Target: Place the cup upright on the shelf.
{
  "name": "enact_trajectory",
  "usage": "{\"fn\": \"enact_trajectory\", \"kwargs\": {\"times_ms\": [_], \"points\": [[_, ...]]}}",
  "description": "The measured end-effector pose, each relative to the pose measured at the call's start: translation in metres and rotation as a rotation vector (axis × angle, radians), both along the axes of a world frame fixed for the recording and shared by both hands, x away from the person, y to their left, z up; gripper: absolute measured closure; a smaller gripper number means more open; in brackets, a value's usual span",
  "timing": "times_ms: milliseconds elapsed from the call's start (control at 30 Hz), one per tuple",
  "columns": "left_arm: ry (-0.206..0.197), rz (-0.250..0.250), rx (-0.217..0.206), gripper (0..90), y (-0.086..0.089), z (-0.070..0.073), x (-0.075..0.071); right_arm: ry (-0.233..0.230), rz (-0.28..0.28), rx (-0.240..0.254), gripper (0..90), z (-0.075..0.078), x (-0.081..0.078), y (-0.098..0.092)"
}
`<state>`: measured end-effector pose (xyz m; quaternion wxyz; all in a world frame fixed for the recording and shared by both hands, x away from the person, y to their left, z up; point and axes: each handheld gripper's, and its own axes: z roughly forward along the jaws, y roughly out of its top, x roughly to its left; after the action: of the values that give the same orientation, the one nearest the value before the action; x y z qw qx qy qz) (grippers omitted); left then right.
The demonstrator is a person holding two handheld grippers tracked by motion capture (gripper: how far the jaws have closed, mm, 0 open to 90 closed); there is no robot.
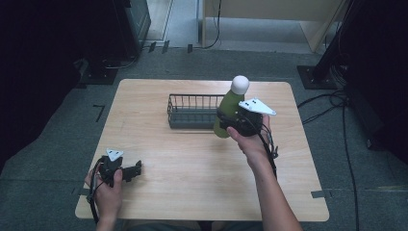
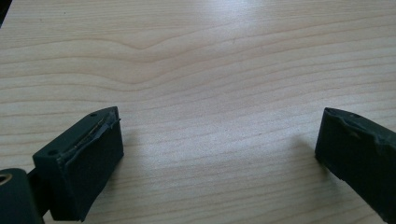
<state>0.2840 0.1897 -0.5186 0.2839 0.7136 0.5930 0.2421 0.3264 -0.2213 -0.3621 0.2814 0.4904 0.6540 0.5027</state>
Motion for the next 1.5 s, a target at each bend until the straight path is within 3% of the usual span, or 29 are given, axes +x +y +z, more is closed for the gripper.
{"fn": "enact_trajectory", "kwargs": {"times_ms": [233, 633, 833, 967, 1233, 1500], "points": [[0.0, 0.0, 0.0, 1.6, 0.0, 0.0, 0.0, -0.081, -0.019, 0.033, 20.7, 0.013, 0.01, 0.008], [0.0, 0.0, 0.0, 1.6, 0.0, 0.0, 0.0, -0.141, -0.071, 0.073, 20.7, 0.029, 0.044, 0.015], [0.0, -0.001, 0.001, 1.6, 0.0, 0.0, 0.0, -0.15, -0.092, 0.042, 20.6, 0.02, 0.066, 0.024], [0.0, 0.001, 0.0, 1.6, 0.0, 0.0, 0.0, -0.13, -0.101, 0.026, 20.6, 0.011, 0.075, 0.028], [0.001, -0.001, 0.001, 1.6, 0.0, 0.0, 0.0, -0.118, -0.12, -0.027, 20.6, -0.006, 0.086, 0.033], [0.0, -0.001, 0.001, 1.6, 0.0, 0.0, 0.0, -0.071, -0.123, -0.033, 20.6, -0.022, 0.091, 0.034]]}}
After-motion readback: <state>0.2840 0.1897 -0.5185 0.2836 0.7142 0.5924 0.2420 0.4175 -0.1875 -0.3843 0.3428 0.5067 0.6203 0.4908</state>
